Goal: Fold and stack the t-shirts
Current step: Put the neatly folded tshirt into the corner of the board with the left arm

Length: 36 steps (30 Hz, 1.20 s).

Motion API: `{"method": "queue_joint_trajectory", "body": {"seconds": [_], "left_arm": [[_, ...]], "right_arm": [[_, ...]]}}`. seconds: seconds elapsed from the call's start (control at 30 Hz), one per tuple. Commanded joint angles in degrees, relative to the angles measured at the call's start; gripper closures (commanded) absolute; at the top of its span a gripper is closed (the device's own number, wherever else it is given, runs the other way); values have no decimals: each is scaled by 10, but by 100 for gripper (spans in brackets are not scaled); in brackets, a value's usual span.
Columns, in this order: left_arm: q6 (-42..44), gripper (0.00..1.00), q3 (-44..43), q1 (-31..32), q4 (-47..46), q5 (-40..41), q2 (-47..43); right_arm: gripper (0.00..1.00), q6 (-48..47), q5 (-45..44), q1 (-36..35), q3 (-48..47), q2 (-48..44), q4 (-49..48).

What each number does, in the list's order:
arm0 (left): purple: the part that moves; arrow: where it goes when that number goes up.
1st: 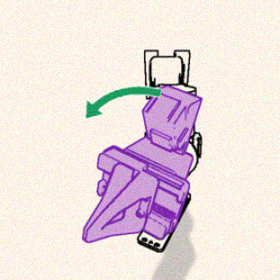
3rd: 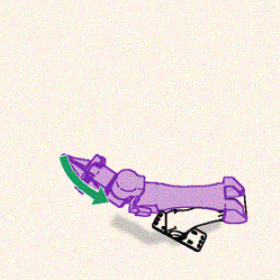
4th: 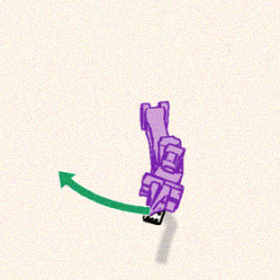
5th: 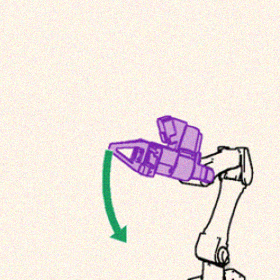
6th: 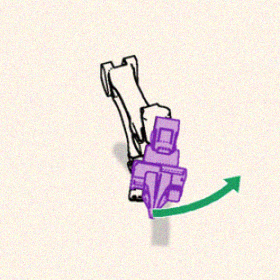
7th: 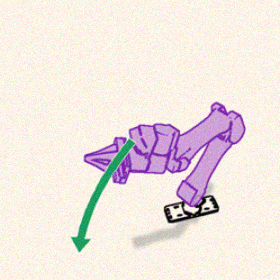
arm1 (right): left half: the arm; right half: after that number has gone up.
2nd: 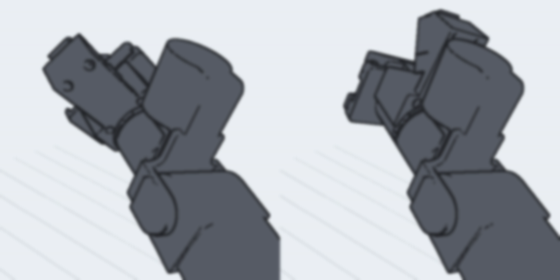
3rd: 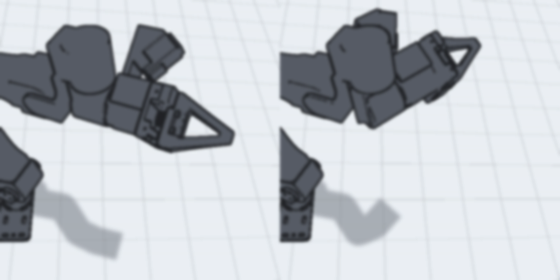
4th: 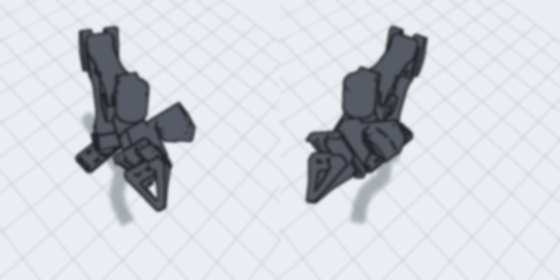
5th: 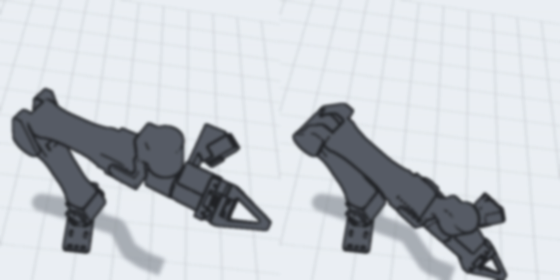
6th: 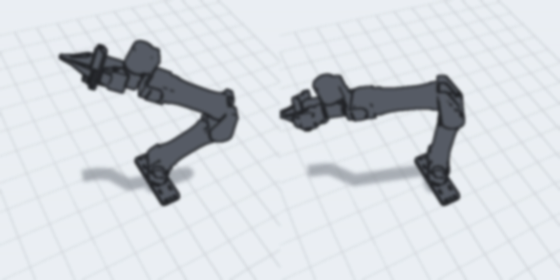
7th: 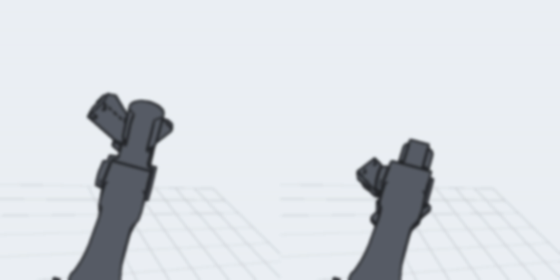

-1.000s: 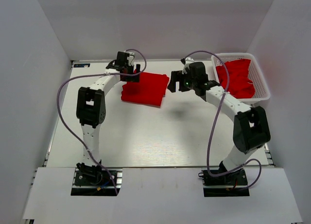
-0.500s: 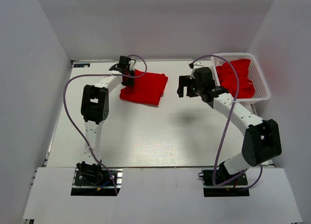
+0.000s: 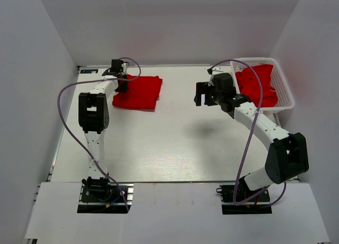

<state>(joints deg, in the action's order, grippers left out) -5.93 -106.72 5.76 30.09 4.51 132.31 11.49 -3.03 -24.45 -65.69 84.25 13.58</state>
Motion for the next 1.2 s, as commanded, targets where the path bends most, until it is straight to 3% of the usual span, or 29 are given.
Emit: {"method": "queue_joint_trajectory", "body": {"seconds": [0.0, 0.3, 0.4, 0.67, 0.7, 0.77, 0.8, 0.87, 0.93, 1.0, 1.17], "left_arm": [[9, 100, 6, -42, 11, 72, -52], [63, 100, -45, -125, -3, 114, -29], [69, 100, -98, -148, 13, 121, -3], [84, 97, -207, -180, 20, 71, 64], [84, 92, -213, -180, 29, 71, 64], [84, 58, -213, -185, 29, 66, 69], [78, 58, -213, -185, 29, 66, 57], [78, 47, -213, -185, 35, 66, 47], [78, 18, -213, -185, 41, 66, 34], [73, 1, -207, -185, 55, 60, 9], [37, 0, -165, -173, 95, 37, -68]], "right_arm": [[10, -9, -9, 1, -18, -13, 4], [10, -14, -19, 1, -43, 14, 11], [10, -18, -10, 1, -56, 23, 10], [10, -15, -1, 1, -86, 58, 14], [10, -16, -2, 1, -90, 60, 14], [10, -16, -2, 1, -95, 61, 13], [10, -16, -1, 1, -95, 60, 13], [10, -18, 6, 1, -95, 60, 11], [10, -16, 8, 0, -95, 48, 13], [10, -16, 11, 1, -91, 40, 14], [10, -6, 16, 2, -66, 3, 11]]}}
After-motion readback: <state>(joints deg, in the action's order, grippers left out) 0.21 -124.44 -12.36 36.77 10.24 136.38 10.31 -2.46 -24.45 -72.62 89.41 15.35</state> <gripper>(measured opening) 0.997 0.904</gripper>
